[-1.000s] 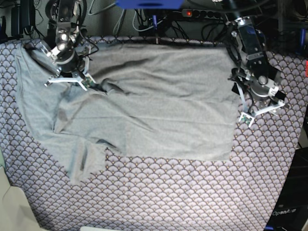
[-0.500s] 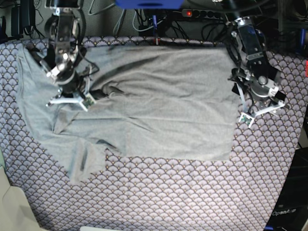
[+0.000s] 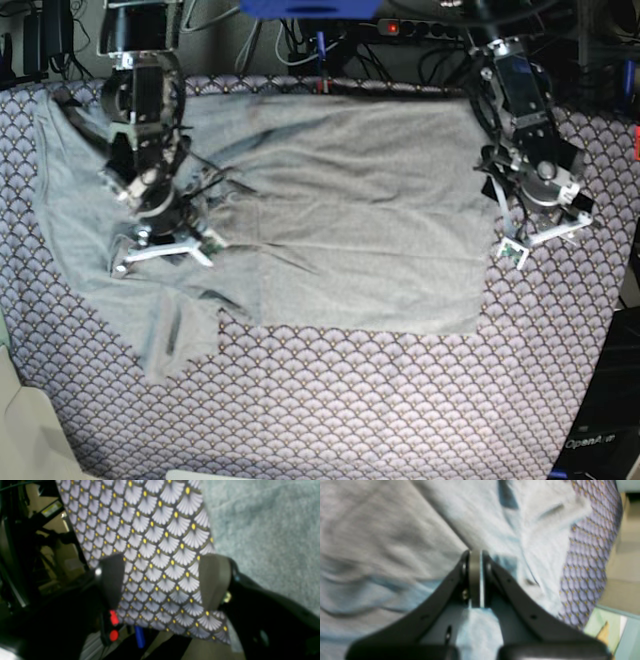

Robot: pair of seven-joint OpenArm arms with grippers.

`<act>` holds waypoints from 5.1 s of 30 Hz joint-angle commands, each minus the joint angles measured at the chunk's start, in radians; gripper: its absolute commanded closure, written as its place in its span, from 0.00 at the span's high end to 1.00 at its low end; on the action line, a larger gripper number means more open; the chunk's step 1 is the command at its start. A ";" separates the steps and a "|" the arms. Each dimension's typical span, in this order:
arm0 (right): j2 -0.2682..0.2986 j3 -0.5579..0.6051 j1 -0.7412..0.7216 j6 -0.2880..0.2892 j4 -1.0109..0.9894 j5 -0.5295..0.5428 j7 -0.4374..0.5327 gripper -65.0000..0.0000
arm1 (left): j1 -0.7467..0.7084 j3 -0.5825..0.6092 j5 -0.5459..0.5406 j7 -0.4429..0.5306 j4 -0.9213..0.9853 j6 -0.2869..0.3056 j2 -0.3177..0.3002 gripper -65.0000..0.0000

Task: Fold the T-shirt properly
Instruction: 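Lower both grippers to the shirt's hem edge and grasp it, then lift the hem with both grippers and fold it over toward the collar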

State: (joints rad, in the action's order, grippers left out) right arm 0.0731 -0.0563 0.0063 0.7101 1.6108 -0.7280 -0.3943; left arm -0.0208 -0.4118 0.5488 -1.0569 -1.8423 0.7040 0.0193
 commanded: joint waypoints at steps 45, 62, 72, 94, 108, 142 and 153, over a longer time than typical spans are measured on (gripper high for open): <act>0.340 -0.428 -0.567 -0.012 -1.032 0.114 0.358 0.54 | 0.491 -0.068 -0.002 0.089 0.539 -0.006 0.032 0.70; 0.304 -0.426 -0.507 -0.012 -1.032 0.114 0.355 0.00 | 0.511 -0.078 -0.003 0.251 0.721 -0.006 0.015 0.70; 0.305 -0.422 -0.493 -0.012 -1.032 0.114 0.355 0.06 | 0.514 -0.078 -0.160 0.350 0.732 -0.267 -0.017 0.70; 0.302 -0.420 -0.467 -0.012 -1.030 0.112 0.357 0.06 | 0.641 -0.066 -0.405 0.499 1.105 -0.358 -0.107 0.70; 0.302 -0.420 -0.464 -0.012 -1.030 0.112 0.357 0.06 | 0.664 0.035 -0.413 0.640 1.252 -0.383 -0.107 0.70; 0.301 -0.426 -0.449 -0.012 -0.992 0.112 0.360 0.00 | 0.658 0.035 -0.414 0.518 1.174 -0.464 -0.094 0.00; 0.209 -0.462 -0.211 -0.012 -0.577 0.117 0.433 0.00 | 0.434 0.044 -0.520 0.280 0.637 -0.462 -0.063 0.00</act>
State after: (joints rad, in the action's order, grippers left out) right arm 0.2642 -0.5110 -0.1959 0.6884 1.0183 -0.6209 0.0238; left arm 0.3923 -0.3649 0.0273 -0.7898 -1.1885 0.2447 -0.0345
